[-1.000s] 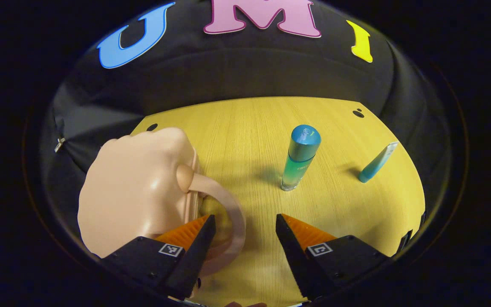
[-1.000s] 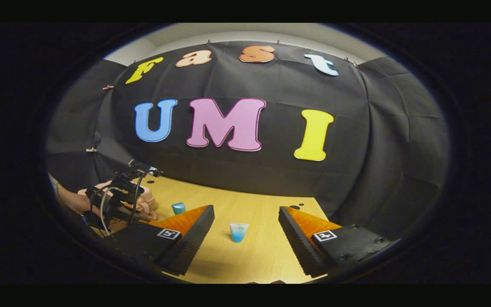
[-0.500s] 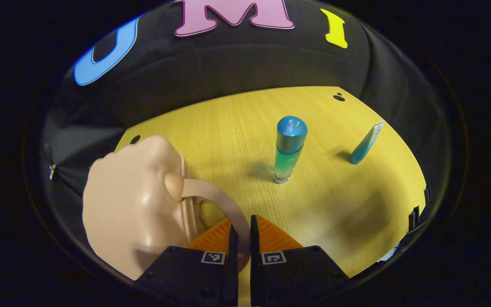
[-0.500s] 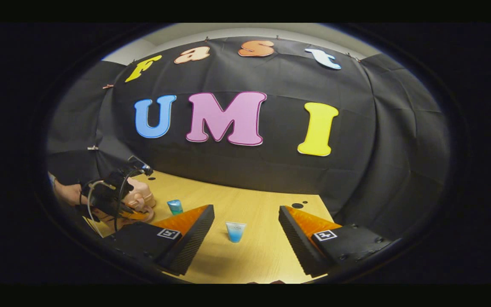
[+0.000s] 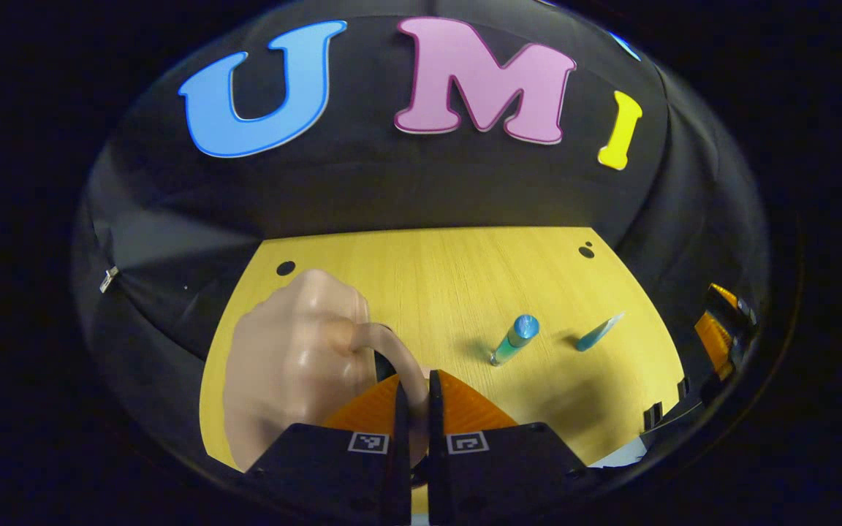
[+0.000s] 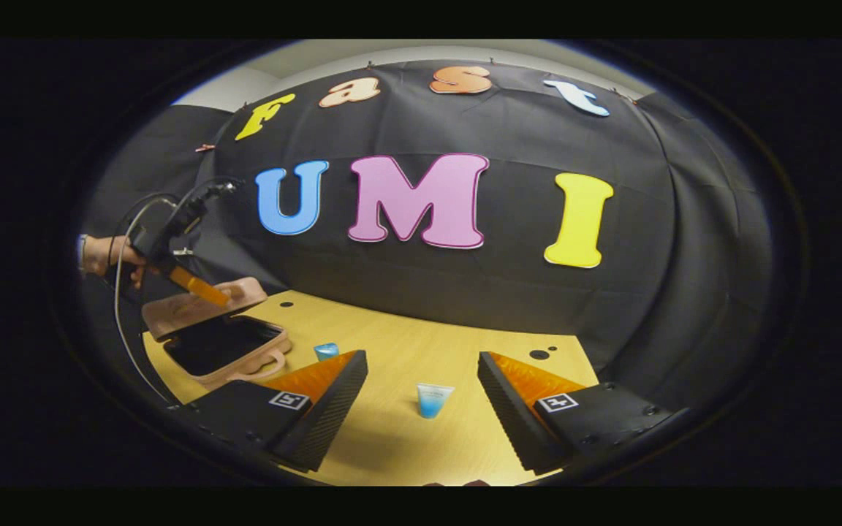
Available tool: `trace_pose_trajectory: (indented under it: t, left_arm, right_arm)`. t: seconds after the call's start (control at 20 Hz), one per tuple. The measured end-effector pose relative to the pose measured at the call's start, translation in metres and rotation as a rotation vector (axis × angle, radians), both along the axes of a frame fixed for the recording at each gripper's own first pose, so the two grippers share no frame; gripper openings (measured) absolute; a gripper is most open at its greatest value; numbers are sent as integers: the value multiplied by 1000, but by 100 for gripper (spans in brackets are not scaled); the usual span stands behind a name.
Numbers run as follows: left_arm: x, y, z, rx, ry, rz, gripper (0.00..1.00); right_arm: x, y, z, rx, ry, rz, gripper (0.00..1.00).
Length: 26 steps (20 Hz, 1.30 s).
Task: First open the suitcase, pack the skin care products into it, and then close the suitcase.
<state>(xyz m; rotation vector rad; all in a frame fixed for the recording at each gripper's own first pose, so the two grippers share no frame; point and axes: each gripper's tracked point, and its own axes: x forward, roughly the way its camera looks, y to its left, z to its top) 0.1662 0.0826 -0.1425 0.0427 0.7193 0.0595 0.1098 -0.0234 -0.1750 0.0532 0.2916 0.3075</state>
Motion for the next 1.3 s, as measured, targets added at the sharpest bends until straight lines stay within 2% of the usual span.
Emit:
trace_pose_trajectory:
  t: [0.1,0.2,0.3,0.35,0.4,0.5,0.65,0.85,1.05,1.2,1.3]
  left_arm:
    - [-12,43,42,-24,-49,25,14]
    - [-24,96,70,1,-92,60,14]
    - [-39,159,98,83,-136,112,14]
    - [-46,192,107,120,-154,144,10]
    - [-54,222,108,147,-159,170,14]
    - [-70,284,102,195,-150,229,13]
    - [-83,375,68,234,-98,302,12]
    - [-89,461,6,135,-16,401,12]
    - [-84,501,-82,55,96,434,12]
    - [-75,507,-112,24,177,465,12]
    - [-70,518,-116,48,154,471,12]
  right_arm:
    - [0,14,12,21,-12,-10,96]
    - [1,26,19,20,-11,-36,96]
    - [2,42,30,48,-18,-55,96]
    - [2,50,33,56,-16,-65,96]
    - [2,55,35,58,-12,-78,96]
    - [3,66,39,59,-5,-101,96]
    - [1,85,41,42,11,-120,96]
    - [-6,105,37,-1,60,-135,96]
    - [-9,127,30,2,127,-157,96]
    - [-9,138,33,43,153,-185,97]
    - [-7,141,33,43,156,-202,96]
